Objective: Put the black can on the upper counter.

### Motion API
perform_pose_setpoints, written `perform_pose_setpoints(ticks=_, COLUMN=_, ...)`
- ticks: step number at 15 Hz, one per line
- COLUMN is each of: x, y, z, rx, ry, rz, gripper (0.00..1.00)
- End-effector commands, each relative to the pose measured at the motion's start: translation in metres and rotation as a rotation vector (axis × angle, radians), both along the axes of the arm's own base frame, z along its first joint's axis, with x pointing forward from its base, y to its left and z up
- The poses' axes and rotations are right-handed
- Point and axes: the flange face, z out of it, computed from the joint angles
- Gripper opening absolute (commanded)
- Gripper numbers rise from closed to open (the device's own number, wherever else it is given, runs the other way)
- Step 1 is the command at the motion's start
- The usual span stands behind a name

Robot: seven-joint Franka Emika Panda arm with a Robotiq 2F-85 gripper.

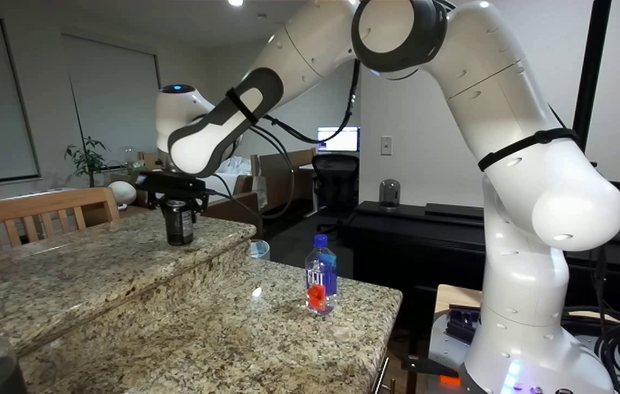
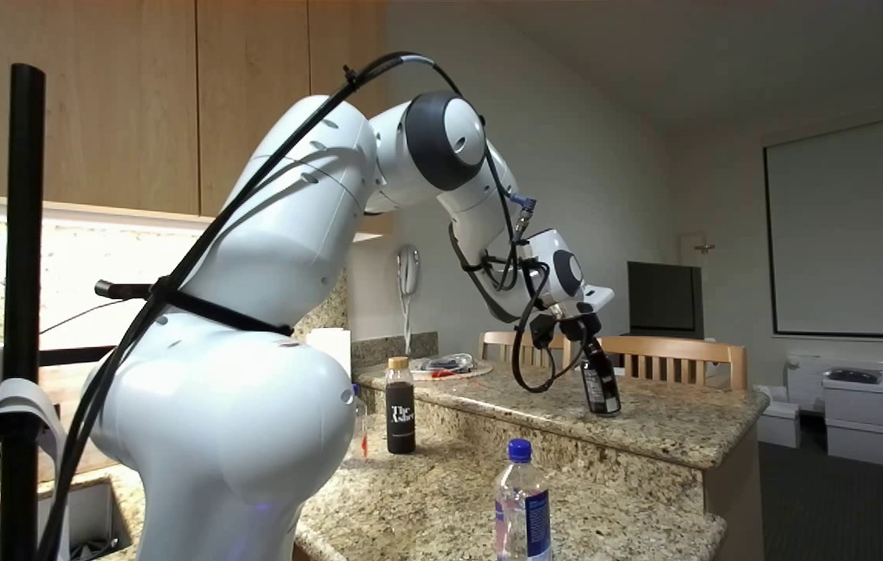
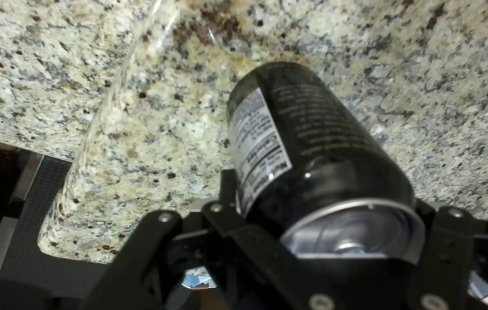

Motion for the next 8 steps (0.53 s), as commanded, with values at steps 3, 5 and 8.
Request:
perform_pose_setpoints(ticks=3, x=0.0002, y=-0.0012, z=0.0009, rx=-0.001, ry=0.003, rz=-0.001, gripper=0.74)
perform_pose_setpoints(ticks=5, x=0.0003, y=-0.0012, z=0.0007, rx=0.000, ry=0.003, rz=0.000, gripper=0.49)
perform_pose_setpoints(ticks=8, x=0.0003, y=-0.0027, z=0.0012, rx=0.002, ry=0.006, rz=-0.010, gripper=0.49)
